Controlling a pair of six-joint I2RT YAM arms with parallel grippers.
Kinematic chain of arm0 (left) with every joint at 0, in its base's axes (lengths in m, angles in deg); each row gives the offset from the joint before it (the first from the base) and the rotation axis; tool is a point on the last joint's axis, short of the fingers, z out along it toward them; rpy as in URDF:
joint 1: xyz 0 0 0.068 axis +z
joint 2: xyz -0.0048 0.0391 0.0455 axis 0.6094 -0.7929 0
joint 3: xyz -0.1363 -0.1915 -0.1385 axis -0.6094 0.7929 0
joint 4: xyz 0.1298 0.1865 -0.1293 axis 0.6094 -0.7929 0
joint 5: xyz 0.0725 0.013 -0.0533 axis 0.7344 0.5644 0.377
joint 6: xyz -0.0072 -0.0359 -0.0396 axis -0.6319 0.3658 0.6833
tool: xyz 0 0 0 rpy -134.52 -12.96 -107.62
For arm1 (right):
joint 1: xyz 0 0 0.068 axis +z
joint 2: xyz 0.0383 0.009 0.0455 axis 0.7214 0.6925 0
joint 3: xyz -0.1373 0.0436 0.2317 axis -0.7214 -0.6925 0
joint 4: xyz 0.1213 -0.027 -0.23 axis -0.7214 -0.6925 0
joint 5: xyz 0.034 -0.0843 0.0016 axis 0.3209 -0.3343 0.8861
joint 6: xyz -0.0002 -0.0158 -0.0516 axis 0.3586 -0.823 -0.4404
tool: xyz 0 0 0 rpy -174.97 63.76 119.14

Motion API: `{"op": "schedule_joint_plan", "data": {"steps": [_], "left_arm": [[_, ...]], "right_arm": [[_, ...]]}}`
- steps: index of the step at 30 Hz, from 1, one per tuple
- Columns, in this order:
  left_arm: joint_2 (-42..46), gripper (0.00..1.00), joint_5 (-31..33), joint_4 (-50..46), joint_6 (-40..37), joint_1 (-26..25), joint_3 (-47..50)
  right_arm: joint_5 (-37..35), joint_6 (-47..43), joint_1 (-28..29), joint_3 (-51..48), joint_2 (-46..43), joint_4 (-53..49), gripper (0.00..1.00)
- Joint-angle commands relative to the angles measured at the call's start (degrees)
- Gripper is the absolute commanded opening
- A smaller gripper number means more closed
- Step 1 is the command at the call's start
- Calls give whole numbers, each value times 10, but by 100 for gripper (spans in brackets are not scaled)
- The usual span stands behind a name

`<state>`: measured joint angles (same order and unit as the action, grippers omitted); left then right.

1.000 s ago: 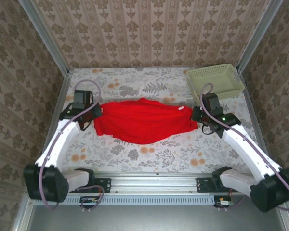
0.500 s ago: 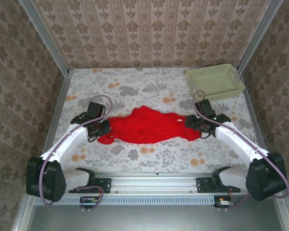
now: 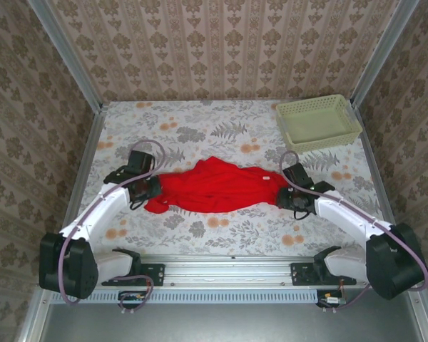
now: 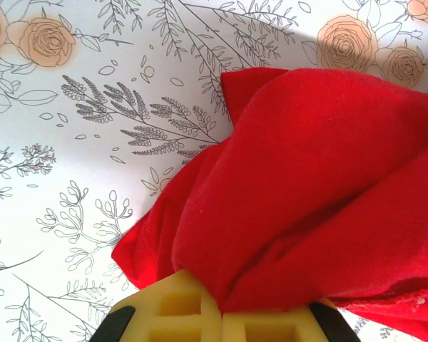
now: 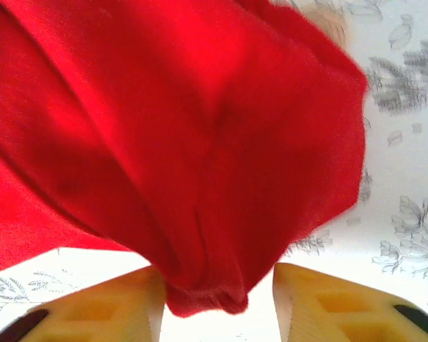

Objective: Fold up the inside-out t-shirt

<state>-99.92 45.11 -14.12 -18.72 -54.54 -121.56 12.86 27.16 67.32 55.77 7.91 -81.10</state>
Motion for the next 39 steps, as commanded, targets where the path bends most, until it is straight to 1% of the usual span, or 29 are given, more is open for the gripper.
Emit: {"op": "schedule_joint_plan", "data": {"steps": [1,2,4,5,8,10,12,14,17,21,23,26,28,30,32,33,34,36,37,39], "left_arm": [[24,0,13,-16,2,17,-32],[29,0,11,-20,-3,28,-43],[34,0,4,-31,-13,51,-75],[35,0,1,-38,-20,64,-100],[35,0,0,-64,-38,90,-191],[41,0,-1,-74,-47,97,-248],[56,0,0,-70,-53,99,-283],[81,0,-6,-51,-53,99,-291],[112,0,-33,-21,-47,98,-262],[118,0,-93,-18,-42,97,-199],[114,0,-114,-22,-39,92,-156],[116,0,-139,-17,-35,65,-89],[115,3,-143,-7,-20,24,-48],[109,7,-140,8,-2,-37,-10],[96,10,-112,10,25,-107,21],[92,12,-100,7,34,-128,31],[89,15,-85,0,42,-143,40],[88,30,-54,-19,48,-151,43],[89,38,-31,-30,47,-152,34],[87,49,3,-47,38,-161,-1]], "right_arm": [[-56,-22,-9,75,-1,-12,23],[-61,-34,-17,98,-4,-36,15],[-67,-60,-40,151,-12,-62,3],[-68,-75,-56,185,-16,-77,0],[-58,-107,-102,301,-25,-124,0],[-52,-119,-121,367,-34,-146,0],[-46,-126,-132,417,-45,-159,0],[-35,-128,-141,455,-56,-168,0],[-14,-125,-145,477,-74,-163,0],[47,-102,-145,445,-91,-140,0],[88,-87,-145,400,-95,-123,0],[114,-69,-145,310,-99,-92,0],[115,-63,-145,257,-98,-83,0],[104,-55,-145,204,-101,-78,0],[70,-35,-146,153,-108,-84,0],[58,-24,-147,131,-111,-85,0],[50,-11,-147,109,-115,-88,0],[33,15,-148,73,-123,-95,0],[32,24,-148,53,-129,-91,0],[29,42,-148,28,-143,-87,0]]}}
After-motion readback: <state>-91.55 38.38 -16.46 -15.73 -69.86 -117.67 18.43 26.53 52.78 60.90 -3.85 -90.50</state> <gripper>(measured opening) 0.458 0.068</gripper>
